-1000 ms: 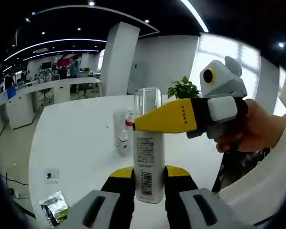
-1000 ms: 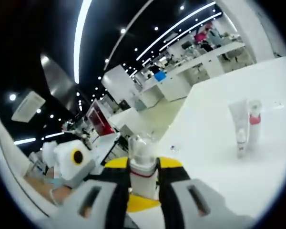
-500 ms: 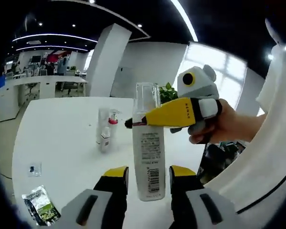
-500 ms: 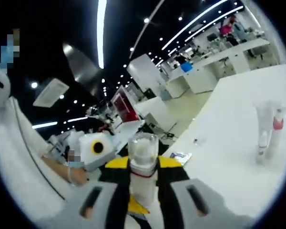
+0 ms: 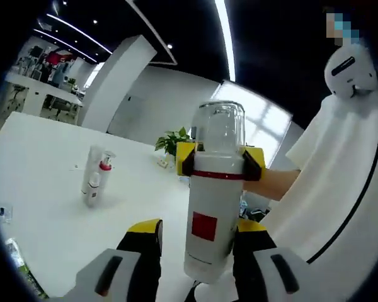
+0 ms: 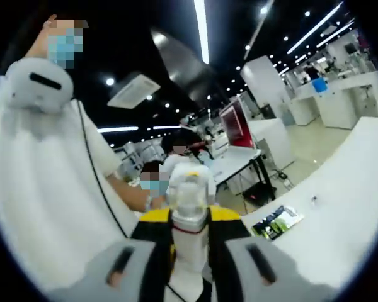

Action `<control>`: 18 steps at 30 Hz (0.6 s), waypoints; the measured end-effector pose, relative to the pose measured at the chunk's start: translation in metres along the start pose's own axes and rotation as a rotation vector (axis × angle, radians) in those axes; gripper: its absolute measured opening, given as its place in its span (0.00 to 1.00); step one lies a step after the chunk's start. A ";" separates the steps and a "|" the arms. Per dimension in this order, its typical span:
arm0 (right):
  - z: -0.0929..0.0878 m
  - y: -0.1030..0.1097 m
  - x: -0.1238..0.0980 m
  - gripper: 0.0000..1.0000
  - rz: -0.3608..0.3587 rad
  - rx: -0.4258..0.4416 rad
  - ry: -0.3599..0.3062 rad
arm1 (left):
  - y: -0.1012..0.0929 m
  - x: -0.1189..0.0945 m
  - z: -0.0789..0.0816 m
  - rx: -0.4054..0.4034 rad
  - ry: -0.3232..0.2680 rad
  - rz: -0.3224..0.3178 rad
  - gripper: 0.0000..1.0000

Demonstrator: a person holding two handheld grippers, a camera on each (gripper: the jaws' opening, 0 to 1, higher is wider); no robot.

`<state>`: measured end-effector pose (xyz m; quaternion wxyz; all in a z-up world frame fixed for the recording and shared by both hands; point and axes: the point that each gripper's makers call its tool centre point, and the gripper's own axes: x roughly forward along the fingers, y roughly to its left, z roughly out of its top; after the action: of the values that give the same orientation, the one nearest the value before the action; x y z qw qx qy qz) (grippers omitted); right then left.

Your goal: Arrange the skincare products in the storage area until every visible bottle or jar stands upright without overlapping.

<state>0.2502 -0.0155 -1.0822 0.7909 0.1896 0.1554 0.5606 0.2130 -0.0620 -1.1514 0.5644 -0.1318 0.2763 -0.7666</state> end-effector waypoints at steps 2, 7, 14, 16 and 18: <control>0.001 0.006 -0.001 0.19 0.030 -0.003 -0.002 | -0.009 0.002 0.000 0.003 0.010 -0.035 0.43; -0.001 0.014 -0.004 0.19 0.051 -0.026 -0.001 | -0.029 0.007 -0.004 0.006 0.022 -0.137 0.28; -0.002 0.013 -0.015 0.19 0.030 0.037 -0.033 | -0.030 0.017 0.000 0.022 0.027 -0.128 0.25; 0.001 0.011 -0.018 0.19 0.002 0.026 -0.053 | -0.027 0.019 0.003 0.038 0.015 -0.098 0.25; 0.003 0.005 -0.020 0.19 -0.036 0.025 -0.069 | -0.023 0.020 0.005 0.032 0.007 -0.074 0.24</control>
<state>0.2412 -0.0334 -1.0769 0.8034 0.2158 0.1387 0.5374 0.1911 -0.0773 -1.1365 0.5369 -0.1299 0.2610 -0.7917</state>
